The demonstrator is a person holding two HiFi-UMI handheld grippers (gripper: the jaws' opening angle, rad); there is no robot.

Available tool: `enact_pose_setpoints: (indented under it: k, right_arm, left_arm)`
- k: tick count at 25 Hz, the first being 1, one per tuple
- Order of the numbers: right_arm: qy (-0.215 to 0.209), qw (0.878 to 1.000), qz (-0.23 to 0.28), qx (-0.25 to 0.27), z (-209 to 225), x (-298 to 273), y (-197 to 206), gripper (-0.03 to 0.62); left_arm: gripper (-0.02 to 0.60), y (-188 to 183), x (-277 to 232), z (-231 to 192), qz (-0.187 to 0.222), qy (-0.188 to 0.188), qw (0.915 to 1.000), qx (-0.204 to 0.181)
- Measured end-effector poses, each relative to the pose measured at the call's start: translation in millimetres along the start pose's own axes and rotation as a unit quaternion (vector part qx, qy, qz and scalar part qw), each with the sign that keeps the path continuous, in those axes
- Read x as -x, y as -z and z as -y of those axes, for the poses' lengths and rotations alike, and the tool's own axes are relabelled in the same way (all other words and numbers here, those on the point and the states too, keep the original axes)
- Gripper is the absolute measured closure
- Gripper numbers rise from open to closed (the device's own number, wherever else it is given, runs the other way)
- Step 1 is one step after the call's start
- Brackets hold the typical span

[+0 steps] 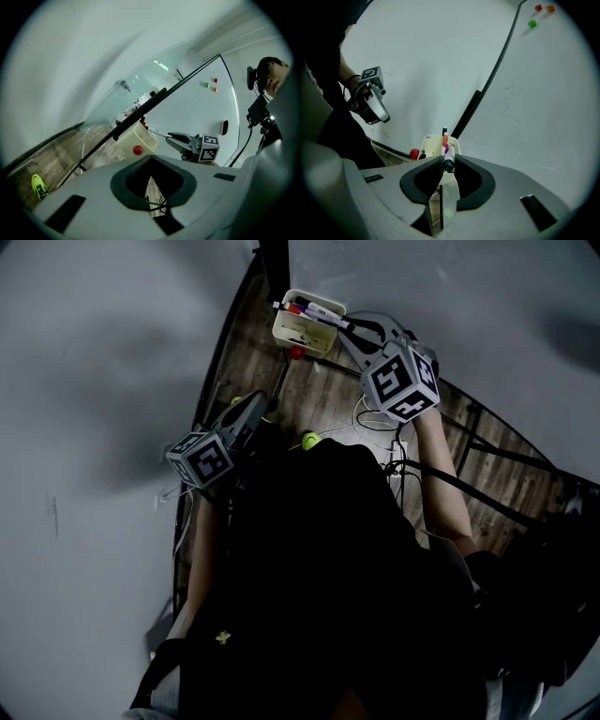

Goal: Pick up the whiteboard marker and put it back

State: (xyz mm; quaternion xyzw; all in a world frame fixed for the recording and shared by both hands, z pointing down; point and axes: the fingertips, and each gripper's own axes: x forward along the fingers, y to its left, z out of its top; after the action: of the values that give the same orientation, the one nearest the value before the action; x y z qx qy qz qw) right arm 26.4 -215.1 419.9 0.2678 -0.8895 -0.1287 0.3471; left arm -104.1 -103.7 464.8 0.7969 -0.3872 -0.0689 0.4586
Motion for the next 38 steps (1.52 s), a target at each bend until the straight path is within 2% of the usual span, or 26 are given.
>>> enact_pose_setpoints:
  k: [26, 38]
  right_arm:
    - [-0.017, 0.999, 0.012, -0.042, 1.9, -17.5, 17.2, 0.507]
    - [-0.017, 0.998, 0.014, -0.053, 2.3, -16.6, 17.6, 0.507]
  left_arm:
    - [0.549, 2.3, 1.4, -2.7, -0.019, -0.022, 0.9996, -0.001]
    - [0.549, -0.8, -4.0, 2.4, -0.018, -0.016, 0.9997, -0.002]
